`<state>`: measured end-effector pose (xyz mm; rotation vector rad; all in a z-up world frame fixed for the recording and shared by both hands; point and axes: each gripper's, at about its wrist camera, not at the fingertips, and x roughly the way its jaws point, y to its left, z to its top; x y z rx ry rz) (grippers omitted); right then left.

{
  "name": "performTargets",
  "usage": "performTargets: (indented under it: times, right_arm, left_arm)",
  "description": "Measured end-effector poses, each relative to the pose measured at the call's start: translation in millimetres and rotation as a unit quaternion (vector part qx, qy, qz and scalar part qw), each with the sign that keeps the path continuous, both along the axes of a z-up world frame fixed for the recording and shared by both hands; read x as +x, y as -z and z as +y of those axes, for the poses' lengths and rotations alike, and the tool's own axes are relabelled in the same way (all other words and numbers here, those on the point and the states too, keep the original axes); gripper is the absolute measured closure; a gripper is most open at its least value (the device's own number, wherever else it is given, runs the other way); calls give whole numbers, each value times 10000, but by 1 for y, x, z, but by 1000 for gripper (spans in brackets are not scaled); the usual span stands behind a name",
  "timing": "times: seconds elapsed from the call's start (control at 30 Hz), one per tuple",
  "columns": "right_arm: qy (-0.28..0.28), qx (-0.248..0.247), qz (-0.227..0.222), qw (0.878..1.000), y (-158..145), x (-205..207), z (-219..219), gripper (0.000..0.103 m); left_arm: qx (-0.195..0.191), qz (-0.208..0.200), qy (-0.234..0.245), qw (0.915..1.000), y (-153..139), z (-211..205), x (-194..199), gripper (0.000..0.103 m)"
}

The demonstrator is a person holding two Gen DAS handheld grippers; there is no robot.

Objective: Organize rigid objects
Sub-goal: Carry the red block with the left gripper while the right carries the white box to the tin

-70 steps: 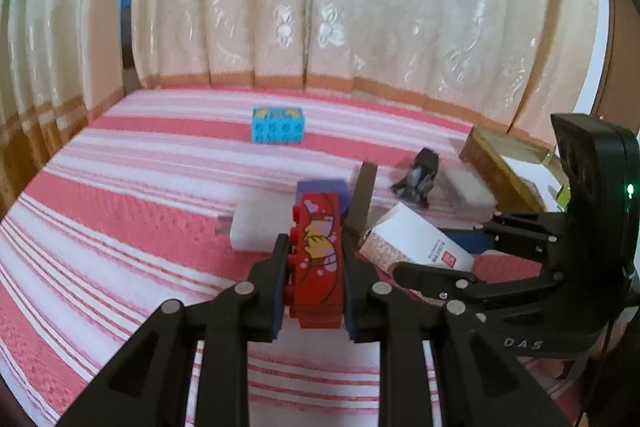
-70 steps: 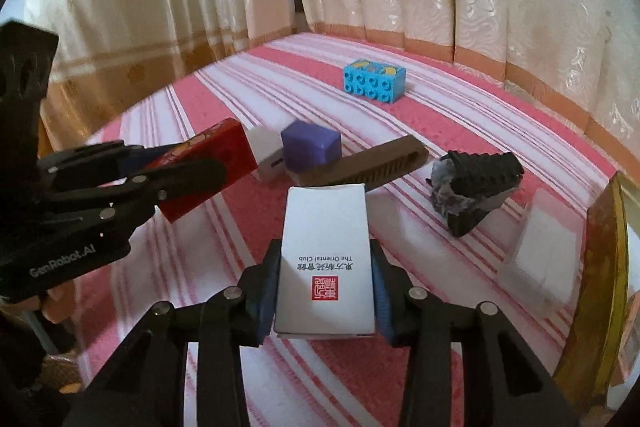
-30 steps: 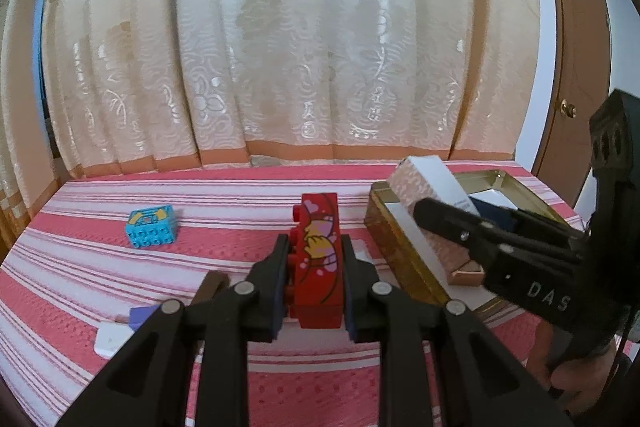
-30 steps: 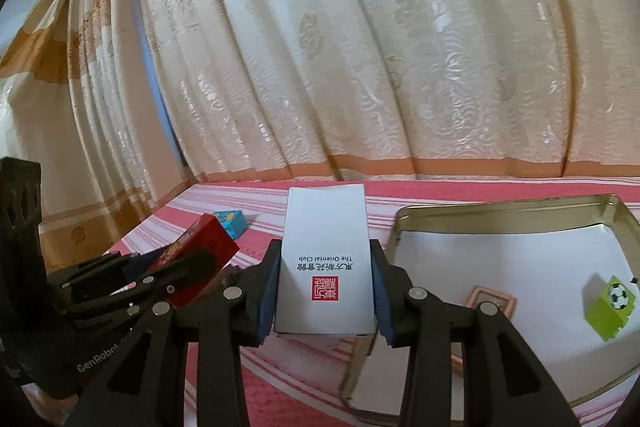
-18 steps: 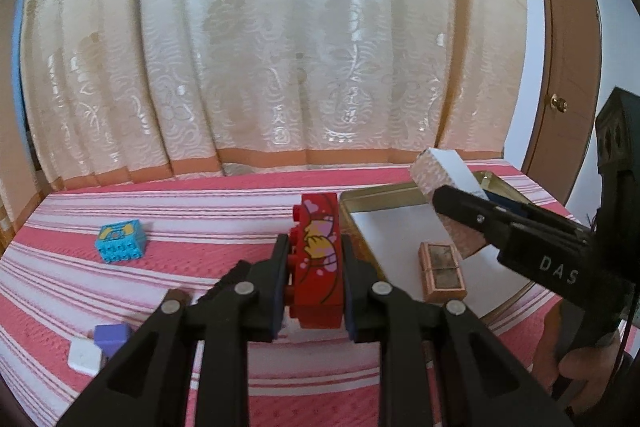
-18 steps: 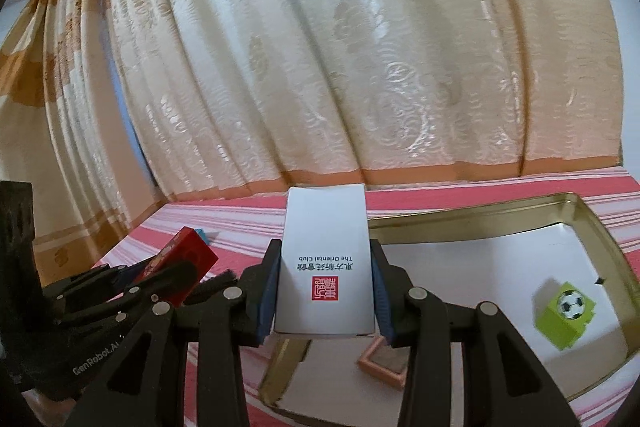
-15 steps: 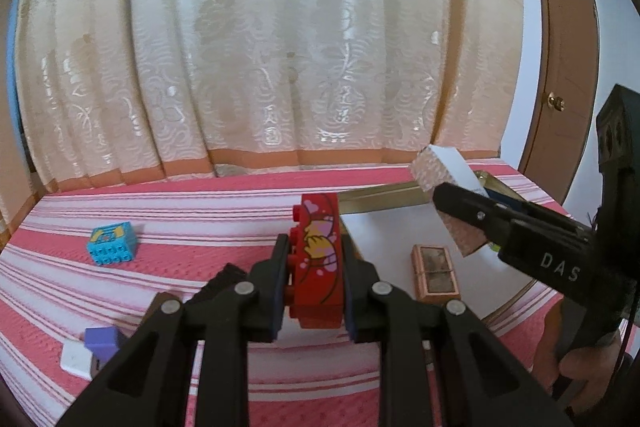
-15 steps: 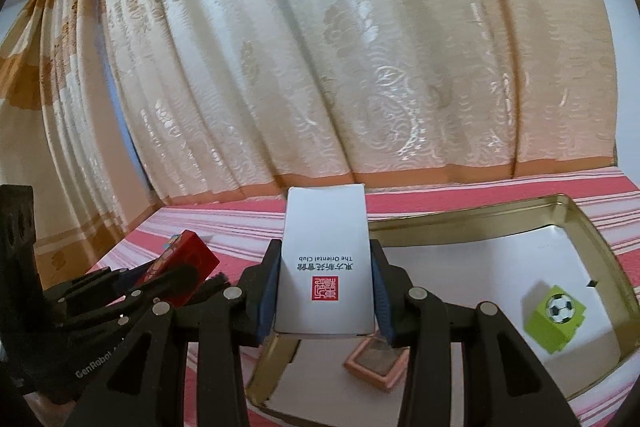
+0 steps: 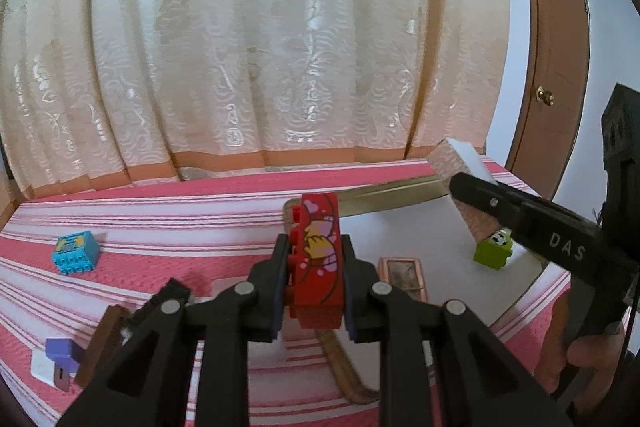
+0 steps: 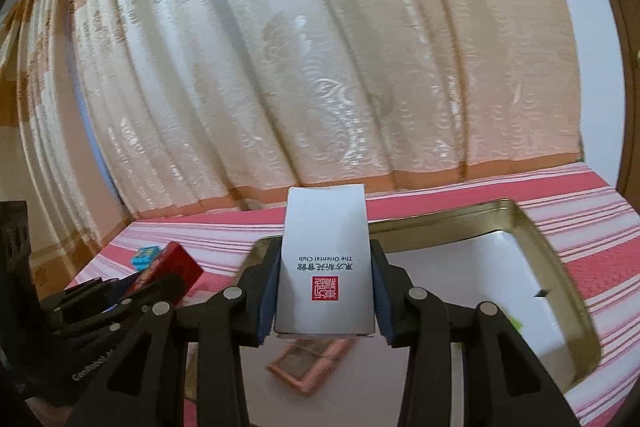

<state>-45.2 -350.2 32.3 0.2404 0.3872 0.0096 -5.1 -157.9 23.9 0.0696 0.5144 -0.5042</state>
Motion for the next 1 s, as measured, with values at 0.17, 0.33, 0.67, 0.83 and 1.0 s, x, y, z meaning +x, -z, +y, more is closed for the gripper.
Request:
performTargets:
  times: [0.17, 0.33, 0.67, 0.83, 1.0]
  right_arm:
    - [365, -5, -6, 9993, -1, -6, -31, 60]
    - [737, -31, 68, 9973, 0, -10, -65, 60]
    - [1123, -133, 322, 9931, 10, -2, -95, 60]
    - [1122, -139, 462, 9925, 16, 8, -100, 60]
    - [1076, -115, 690, 9917, 25, 18, -98, 60]
  left_arm:
    - [48, 18, 157, 9999, 3, -20, 1, 82]
    - [93, 48, 303, 9995, 6, -41, 3, 82]
    - [198, 152, 659, 9975, 10, -94, 3, 82]
    - [276, 273, 750, 9964, 18, -115, 3, 82]
    - [282, 492, 761, 9955, 23, -133, 3, 82]
